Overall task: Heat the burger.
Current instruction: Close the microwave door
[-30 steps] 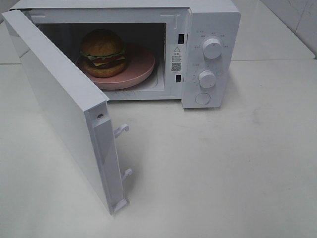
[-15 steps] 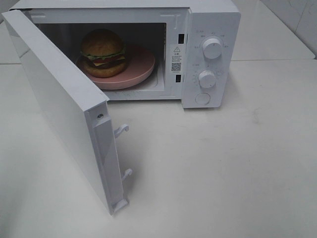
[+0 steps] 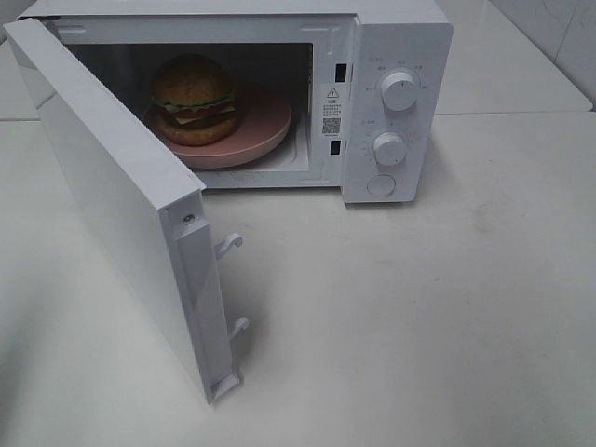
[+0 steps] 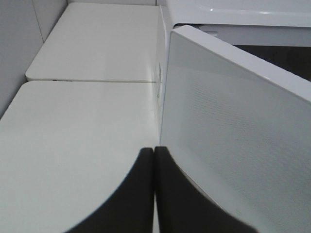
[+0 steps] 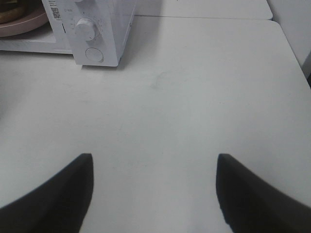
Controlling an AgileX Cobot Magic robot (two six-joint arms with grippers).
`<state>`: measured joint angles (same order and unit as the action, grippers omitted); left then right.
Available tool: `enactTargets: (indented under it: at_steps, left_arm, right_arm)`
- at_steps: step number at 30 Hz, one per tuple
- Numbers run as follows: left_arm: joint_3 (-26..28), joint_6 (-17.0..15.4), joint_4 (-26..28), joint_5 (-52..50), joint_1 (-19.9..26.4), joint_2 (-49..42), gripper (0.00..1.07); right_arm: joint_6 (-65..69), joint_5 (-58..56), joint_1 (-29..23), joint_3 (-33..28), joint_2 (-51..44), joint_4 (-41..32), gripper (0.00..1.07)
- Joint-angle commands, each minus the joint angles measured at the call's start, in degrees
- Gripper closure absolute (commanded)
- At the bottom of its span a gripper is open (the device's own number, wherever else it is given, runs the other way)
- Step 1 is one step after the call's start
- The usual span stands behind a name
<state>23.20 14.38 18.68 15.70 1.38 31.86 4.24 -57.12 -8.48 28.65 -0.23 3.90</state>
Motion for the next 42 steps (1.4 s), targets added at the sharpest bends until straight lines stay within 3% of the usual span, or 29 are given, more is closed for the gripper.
enactTargets:
  at_steps: [1,8,20,23,24,25,26,27,28,29,30,32,35,42]
  left_arm:
    - [-3.84,2.69,3.27,-11.97,-0.11,3.04,1.07]
    - [-9.05,2.46,2.52,-25.9,-2.86,9.0,1.07]
    - [-9.28,1.83,-0.63,-36.1,-12.49,19.88,1.07]
    - [-9.28,-1.6,-2.81,-40.39,-13.46,23.49,1.07]
    - [-9.28,-4.98,-5.5,-43.32,-13.52,25.61,1.07]
    - [-9.28,-4.98,-5.5,-43.32,-13.52,25.61,1.07]
    - [-9.28,-9.0,-9.57,-46.35,-13.52,27.9,1.07]
    - [-9.28,-9.0,-9.57,-46.35,-13.52,27.9,1.07]
    - [-9.28,-11.46,-12.15,-47.84,-13.52,29.05,1.07]
    - [-9.28,-15.99,-17.59,-50.59,-13.52,31.28,1.07]
    - [-9.28,-15.99,-17.59,-50.59,-13.52,31.28,1.07]
    - [-9.28,-20.86,-24.58,-54.95,-13.52,35.12,1.07]
    - [-9.22,-23.61,-27.33,-59.13,-13.52,39.3,1.07]
    - [-7.39,-24.64,-28.88,-64.17,-14.27,45.95,1.07]
  right_arm:
    - [-0.92,-0.06,0.46,-0.17,-1.66,-0.17,0.38]
    - [-0.92,-0.06,0.46,-0.17,-1.66,-0.17,0.38]
    - [-0.92,-0.06,0.46,-0.17,-1.66,-0.17,0.38]
    - [-0.92,-0.06,0.46,-0.17,-1.66,-0.17,0.38]
    - [-0.92,-0.06,0.46,-0.17,-1.66,-0.17,0.38]
    - [-0.92,-0.06,0.46,-0.17,-1.66,-0.17,0.38]
    - [-0.92,-0.06,0.46,-0.17,-1.66,-0.17,0.38]
    - [-0.92,-0.06,0.46,-0.17,-1.66,-0.17,0.38]
    - [-0.92,-0.06,0.46,-0.17,-1.66,-0.17,0.38]
    - [-0.92,-0.06,0.46,-0.17,-1.66,-0.17,0.38]
    - [-0.92,-0.06,0.46,-0.17,-1.66,-0.17,0.38]
    - [-0.92,-0.06,0.46,-0.17,-1.66,-0.17,0.38]
    - [-0.92,-0.06,0.46,-0.17,-1.66,-0.17,0.38]
    - [-0.92,-0.06,0.46,-0.17,-1.66,-0.17,0.38]
